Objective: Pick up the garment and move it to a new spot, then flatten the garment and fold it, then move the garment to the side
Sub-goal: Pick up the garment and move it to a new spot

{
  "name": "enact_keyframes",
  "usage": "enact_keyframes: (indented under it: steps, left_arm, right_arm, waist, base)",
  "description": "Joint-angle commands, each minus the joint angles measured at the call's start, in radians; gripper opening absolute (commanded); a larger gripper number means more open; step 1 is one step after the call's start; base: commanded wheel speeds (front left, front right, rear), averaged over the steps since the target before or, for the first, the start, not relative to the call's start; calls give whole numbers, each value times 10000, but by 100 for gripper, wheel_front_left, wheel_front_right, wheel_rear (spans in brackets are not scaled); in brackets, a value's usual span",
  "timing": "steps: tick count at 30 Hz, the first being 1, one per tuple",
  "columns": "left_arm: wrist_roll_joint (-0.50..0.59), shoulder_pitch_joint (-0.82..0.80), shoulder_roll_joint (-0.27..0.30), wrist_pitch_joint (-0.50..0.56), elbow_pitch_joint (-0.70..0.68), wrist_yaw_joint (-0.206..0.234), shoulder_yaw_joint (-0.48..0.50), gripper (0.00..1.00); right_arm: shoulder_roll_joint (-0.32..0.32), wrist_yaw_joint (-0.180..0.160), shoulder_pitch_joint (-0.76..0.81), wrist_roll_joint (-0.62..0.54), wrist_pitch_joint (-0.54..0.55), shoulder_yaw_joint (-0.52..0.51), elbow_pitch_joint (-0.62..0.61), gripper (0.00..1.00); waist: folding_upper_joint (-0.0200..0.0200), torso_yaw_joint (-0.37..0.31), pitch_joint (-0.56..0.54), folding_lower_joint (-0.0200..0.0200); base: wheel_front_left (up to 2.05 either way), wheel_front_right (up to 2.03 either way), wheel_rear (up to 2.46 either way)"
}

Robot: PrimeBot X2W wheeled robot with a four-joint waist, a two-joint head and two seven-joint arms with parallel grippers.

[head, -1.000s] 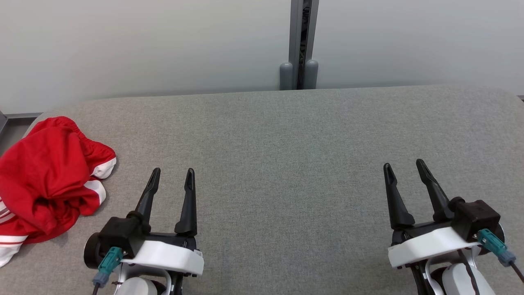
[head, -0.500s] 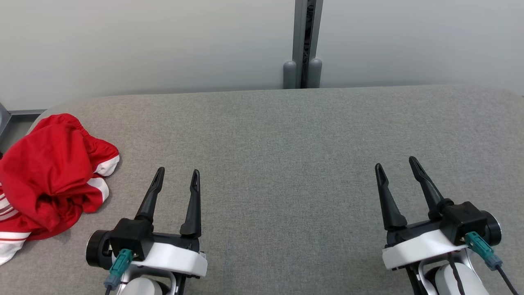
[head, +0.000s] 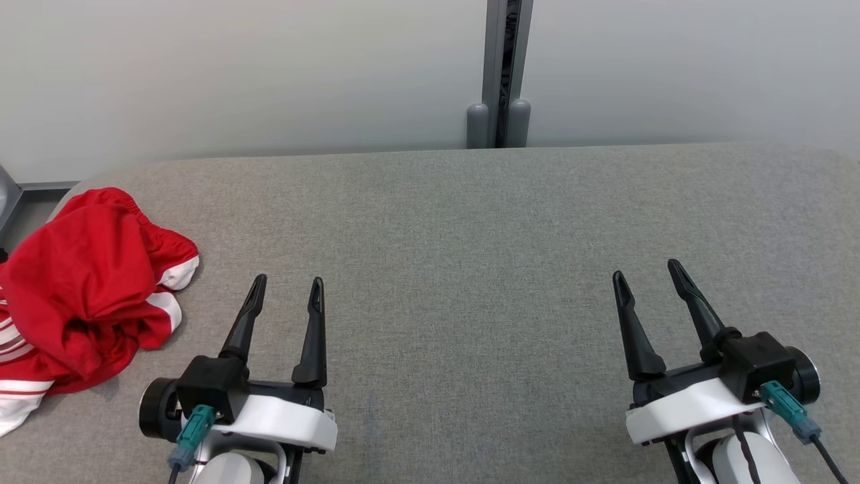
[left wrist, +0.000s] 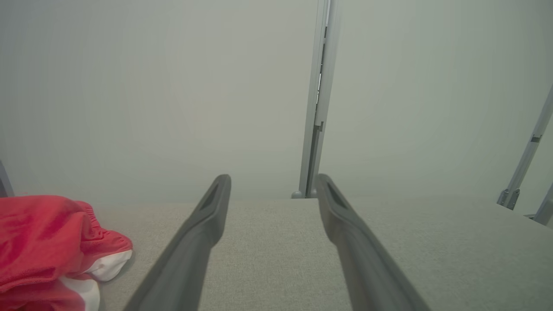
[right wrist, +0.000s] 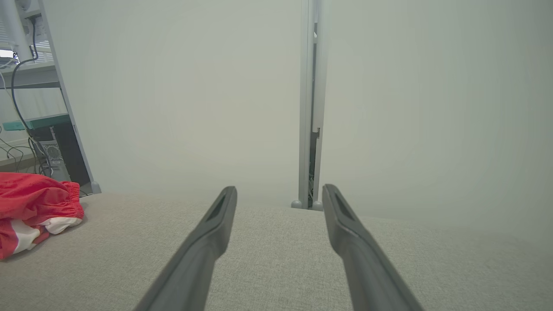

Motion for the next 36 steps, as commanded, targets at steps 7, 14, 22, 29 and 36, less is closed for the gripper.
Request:
enact_keyframes:
  steps: [7,14,22,29,36]
  left_arm:
    - [-143,-169,44,-38,81,149,78,100]
    - [-355,-129,44,-39,90,272,116,100]
    - [-305,-107,42,-36,10,468,191,100]
    - [-233,-22,39,-25,-44,569,327,100]
    - [-203,-55,42,-25,-226,767,326,100]
  right_arm:
    - [-36,50,124,52,-54,4,15,100]
    - [-41,50,146,104,-54,124,22,100]
    - [-44,49,93,140,-54,240,-19,100]
    - [-47,38,100,191,-52,391,9,100]
    - [-45,38,39,105,-54,425,-1,100]
  waist:
    - [0,210,-19,0]
    - [0,885,-46,0]
    - [0,1832,7,0]
    - [0,2540,40,0]
    - [0,3220,189,0]
  base:
    - [0,0,0]
    - [0,0,0]
    - [0,0,0]
    - [0,0,0]
    - [0,0,0]
